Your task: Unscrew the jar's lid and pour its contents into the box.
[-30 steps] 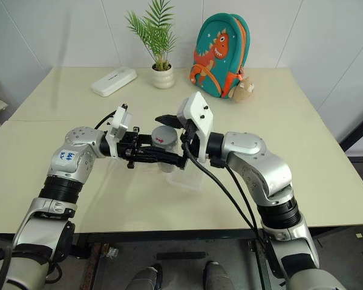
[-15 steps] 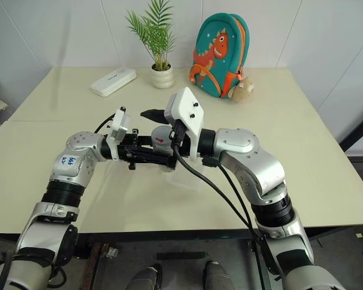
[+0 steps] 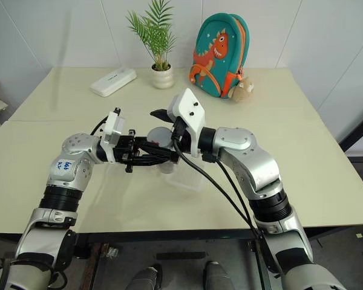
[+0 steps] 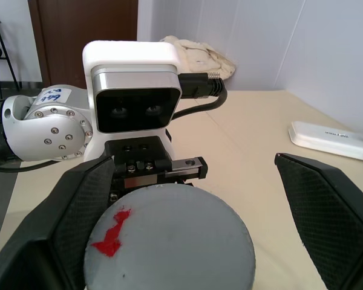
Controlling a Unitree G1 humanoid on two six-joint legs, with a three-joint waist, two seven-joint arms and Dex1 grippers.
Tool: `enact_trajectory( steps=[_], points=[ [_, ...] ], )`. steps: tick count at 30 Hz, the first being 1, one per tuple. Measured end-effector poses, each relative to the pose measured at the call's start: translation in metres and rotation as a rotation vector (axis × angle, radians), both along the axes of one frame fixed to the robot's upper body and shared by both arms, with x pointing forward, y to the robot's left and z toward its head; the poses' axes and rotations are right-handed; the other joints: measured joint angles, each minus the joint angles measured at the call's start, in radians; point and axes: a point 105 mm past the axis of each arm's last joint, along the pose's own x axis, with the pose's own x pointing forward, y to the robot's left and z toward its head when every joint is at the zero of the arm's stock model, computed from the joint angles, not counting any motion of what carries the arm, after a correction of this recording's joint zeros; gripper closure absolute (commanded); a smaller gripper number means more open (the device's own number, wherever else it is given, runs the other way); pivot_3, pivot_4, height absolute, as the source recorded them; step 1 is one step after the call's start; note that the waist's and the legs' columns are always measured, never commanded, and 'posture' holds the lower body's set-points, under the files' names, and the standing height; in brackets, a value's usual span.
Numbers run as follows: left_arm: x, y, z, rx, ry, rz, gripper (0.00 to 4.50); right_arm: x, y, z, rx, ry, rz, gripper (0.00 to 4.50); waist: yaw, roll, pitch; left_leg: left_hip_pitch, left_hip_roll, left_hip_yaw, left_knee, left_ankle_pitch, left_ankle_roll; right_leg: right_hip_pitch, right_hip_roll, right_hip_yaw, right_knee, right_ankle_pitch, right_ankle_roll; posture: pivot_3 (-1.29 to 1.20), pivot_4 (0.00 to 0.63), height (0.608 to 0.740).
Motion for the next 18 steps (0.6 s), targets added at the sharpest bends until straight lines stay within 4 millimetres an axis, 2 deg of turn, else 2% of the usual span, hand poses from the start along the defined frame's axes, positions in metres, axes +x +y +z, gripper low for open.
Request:
enact_trajectory(
  steps=[11,18],
  points=[
    [0.001,0.016,-0.001,-0.006,0.004,0.059,2.62,0.000,-0.007,0.000,-0.031,-0.008,-0.009,0.07,0.000,0.000,0.000,0.000,0.000,0.000,0.000,0.000,0.000,0.000,0.000,0.000,0.000,0.000,0.000,0.00,0.150,0.740],
    [0.001,0.020,-0.002,-0.007,0.021,0.077,2.62,-0.005,-0.018,0.001,-0.076,-0.021,-0.031,0.07,0.001,0.000,0.000,0.000,0.000,0.000,0.000,0.000,0.000,0.000,0.000,0.000,0.000,-0.002,-0.003,0.00,0.150,0.740]
  ],
)
